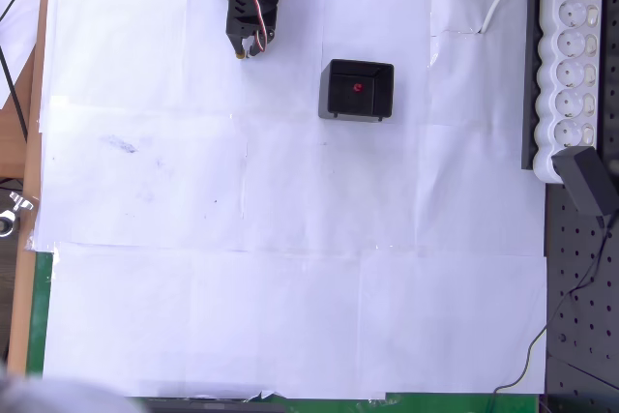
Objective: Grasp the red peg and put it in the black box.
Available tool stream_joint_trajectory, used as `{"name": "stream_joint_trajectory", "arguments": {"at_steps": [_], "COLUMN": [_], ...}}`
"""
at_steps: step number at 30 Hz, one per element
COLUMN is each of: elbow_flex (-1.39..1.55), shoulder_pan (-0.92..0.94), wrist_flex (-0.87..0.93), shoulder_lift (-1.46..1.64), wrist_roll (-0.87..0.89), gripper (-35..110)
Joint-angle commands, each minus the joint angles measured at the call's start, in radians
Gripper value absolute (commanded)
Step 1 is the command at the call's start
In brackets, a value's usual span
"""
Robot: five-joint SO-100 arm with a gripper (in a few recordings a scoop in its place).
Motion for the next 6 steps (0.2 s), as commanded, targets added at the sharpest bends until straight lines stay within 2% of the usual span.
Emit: {"name": "stream_joint_trajectory", "arguments": {"at_steps": [1,6], "elbow_flex": [-0.126,-0.126], "shoulder_pan": [0.018,0.018], "wrist_flex": [0.061,0.061], "shoulder_lift": [-0.097,-0.097], "wrist_roll": [0.005,0.005], "gripper": [0,0]}}
